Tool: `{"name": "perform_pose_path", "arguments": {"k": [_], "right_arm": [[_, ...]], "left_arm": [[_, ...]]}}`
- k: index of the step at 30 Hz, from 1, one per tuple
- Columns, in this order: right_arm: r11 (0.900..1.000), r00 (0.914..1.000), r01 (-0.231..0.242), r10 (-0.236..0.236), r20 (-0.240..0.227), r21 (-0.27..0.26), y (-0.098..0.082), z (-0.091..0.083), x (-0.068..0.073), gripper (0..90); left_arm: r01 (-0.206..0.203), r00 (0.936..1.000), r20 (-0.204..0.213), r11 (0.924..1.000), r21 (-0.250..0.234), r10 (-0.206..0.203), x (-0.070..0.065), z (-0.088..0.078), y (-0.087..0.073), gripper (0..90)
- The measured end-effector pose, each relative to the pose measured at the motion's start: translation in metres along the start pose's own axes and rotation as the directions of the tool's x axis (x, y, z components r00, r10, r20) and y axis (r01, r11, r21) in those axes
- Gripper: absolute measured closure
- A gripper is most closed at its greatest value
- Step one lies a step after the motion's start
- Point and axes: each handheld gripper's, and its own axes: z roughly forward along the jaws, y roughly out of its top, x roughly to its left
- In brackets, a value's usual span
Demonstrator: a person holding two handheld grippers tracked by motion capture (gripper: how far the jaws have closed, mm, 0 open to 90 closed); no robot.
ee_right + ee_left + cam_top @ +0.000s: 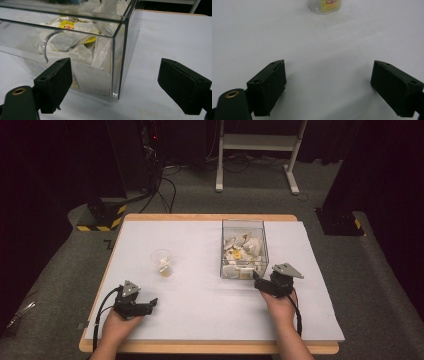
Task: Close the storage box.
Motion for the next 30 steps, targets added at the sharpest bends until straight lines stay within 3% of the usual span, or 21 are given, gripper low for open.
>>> {"name": "perform_pose_path", "arguments": {"k": [8, 16, 23, 30], "right_arm": [[1.000, 0.9996, -0.021, 0.021, 0.017, 0.017, 0.005, 0.020, -0.003, 12.6], [0.998, 0.9981, -0.052, 0.051, 0.035, 0.021, 0.005, 0.028, -0.009, 11.1], [0.999, 0.9993, -0.036, 0.036, 0.014, 0.029, 0.007, 0.020, -0.004, 15.9], [0.997, 0.9995, 0.004, -0.001, -0.031, 0.072, -0.009, -0.003, 0.004, 16.9]], "left_arm": [[0.003, 1.0000, -0.001, 1.0000, -0.002, -0.003, 0.000, 0.000, 0.000, 13.6], [0.009, 1.0000, -0.003, 0.9999, -0.004, -0.009, 0.000, 0.000, 0.000, 13.9], [0.009, 0.9999, -0.005, 1.0000, -0.003, -0.009, 0.000, 0.000, 0.000, 14.5], [-0.014, 0.9997, -0.022, 0.9998, -0.014, 0.014, -0.003, -0.002, -0.001, 17.0]]}}
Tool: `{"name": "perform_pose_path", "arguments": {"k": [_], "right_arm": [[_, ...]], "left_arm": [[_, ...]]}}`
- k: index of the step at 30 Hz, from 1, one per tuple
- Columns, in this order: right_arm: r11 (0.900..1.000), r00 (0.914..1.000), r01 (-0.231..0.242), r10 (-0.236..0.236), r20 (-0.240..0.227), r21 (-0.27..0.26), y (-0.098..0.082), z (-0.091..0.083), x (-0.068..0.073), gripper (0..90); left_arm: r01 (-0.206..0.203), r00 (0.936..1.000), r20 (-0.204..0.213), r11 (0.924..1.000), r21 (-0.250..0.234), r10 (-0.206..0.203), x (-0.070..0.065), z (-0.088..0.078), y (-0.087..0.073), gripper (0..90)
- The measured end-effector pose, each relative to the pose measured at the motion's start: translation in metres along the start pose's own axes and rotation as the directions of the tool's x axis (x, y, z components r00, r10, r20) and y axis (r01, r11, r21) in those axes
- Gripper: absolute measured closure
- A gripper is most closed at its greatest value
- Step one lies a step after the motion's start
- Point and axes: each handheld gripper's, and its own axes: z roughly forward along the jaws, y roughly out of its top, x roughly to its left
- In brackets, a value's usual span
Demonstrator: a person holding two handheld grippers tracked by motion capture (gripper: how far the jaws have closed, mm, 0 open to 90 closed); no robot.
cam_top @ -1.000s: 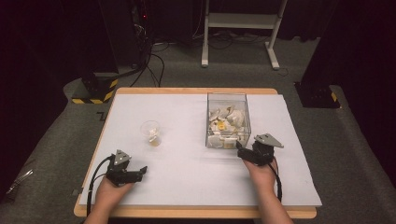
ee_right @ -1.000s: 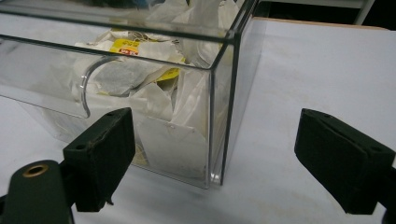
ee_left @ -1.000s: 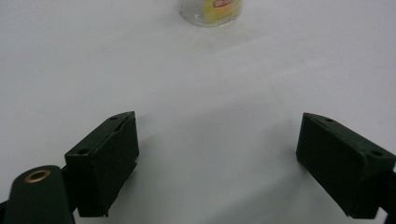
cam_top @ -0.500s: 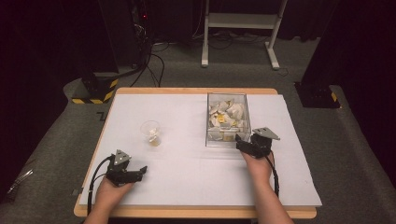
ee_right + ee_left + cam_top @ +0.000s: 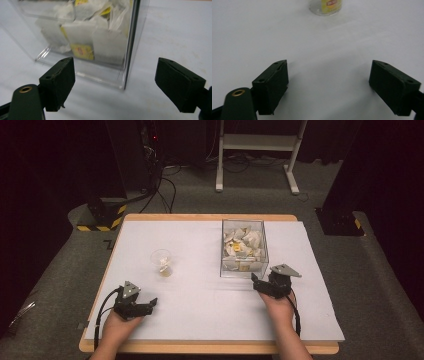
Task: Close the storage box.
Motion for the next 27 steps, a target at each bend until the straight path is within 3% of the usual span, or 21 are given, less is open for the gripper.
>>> {"name": "perform_pose_path", "arguments": {"k": [6, 12, 14, 16, 19, 21, 27], "right_arm": [[0.999, 0.9995, 0.032, -0.031, -0.007, 0.034, -0.017, -0.025, 0.002, 18.2], [0.994, 0.9976, 0.051, -0.055, 0.042, 0.100, -0.038, -0.044, -0.013, 19.1], [0.994, 0.9972, 0.036, -0.042, 0.062, 0.103, -0.044, -0.051, -0.019, 20.6], [0.994, 0.9953, 0.047, -0.055, 0.079, 0.101, -0.049, -0.056, -0.023, 21.0], [0.994, 0.9962, 0.032, -0.040, 0.077, 0.105, -0.055, -0.059, -0.027, 21.2], [0.995, 0.9963, 0.038, -0.045, 0.073, 0.091, -0.055, -0.060, -0.027, 22.3], [0.993, 0.9940, 0.060, -0.068, 0.085, 0.098, -0.056, -0.059, -0.024, 22.4]], "left_arm": [[0.000, 1.0000, 0.003, 1.0000, 0.000, 0.000, 0.001, 0.000, 0.000, 17.2], [-0.002, 1.0000, -0.001, 1.0000, -0.003, 0.002, -0.001, -0.001, 0.000, 18.2], [-0.010, 0.9999, -0.014, 0.9999, -0.005, 0.009, -0.002, -0.001, 0.000, 17.0], [0.000, 1.0000, -0.002, 1.0000, 0.002, 0.000, -0.001, -0.001, 0.000, 17.0], [0.024, 0.9988, 0.043, 0.9997, 0.006, -0.024, 0.004, 0.000, 0.000, 13.7], [0.005, 0.9996, 0.027, 0.9999, 0.015, -0.005, 0.002, 0.001, 0.001, 14.1], [0.004, 0.9998, 0.022, 0.9999, 0.013, -0.004, 0.001, 0.000, 0.001, 13.9]]}}
